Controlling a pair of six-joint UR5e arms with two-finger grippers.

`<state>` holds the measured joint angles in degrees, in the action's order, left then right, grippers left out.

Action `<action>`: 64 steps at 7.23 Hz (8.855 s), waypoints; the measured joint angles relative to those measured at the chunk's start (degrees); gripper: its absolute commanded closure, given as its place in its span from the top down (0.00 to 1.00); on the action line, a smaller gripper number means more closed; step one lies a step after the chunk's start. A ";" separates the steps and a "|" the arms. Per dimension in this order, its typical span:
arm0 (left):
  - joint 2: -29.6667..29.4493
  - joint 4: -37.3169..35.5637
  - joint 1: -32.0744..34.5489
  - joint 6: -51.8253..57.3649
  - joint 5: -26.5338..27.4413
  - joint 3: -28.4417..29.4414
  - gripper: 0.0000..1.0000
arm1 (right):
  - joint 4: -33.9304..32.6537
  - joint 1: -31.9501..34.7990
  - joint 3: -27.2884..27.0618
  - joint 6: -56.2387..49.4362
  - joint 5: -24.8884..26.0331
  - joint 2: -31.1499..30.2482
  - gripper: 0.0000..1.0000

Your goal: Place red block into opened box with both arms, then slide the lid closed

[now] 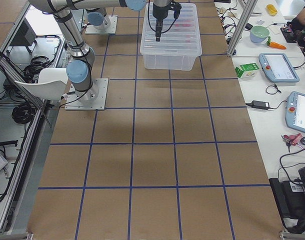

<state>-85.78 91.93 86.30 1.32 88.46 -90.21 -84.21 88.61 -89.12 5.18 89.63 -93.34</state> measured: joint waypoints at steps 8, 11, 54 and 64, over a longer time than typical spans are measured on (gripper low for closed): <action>0.82 -0.09 0.01 0.10 0.34 0.67 1.00 | -10.39 0.41 -5.97 -0.12 -0.70 4.03 1.00; 1.56 -0.05 0.03 0.20 0.20 0.61 1.00 | -14.84 0.84 -6.60 -0.17 -1.41 10.40 1.00; 0.47 -0.62 -0.56 2.82 2.18 -0.21 1.00 | -8.52 -12.96 -2.27 -19.78 5.07 8.70 1.00; -21.61 -18.29 -28.65 33.69 -0.99 -5.87 1.00 | 0.91 -10.22 -0.05 -13.39 5.64 1.49 1.00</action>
<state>-107.39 73.64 57.65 35.00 87.47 -96.07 -83.30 78.39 -89.17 -8.21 95.27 -91.85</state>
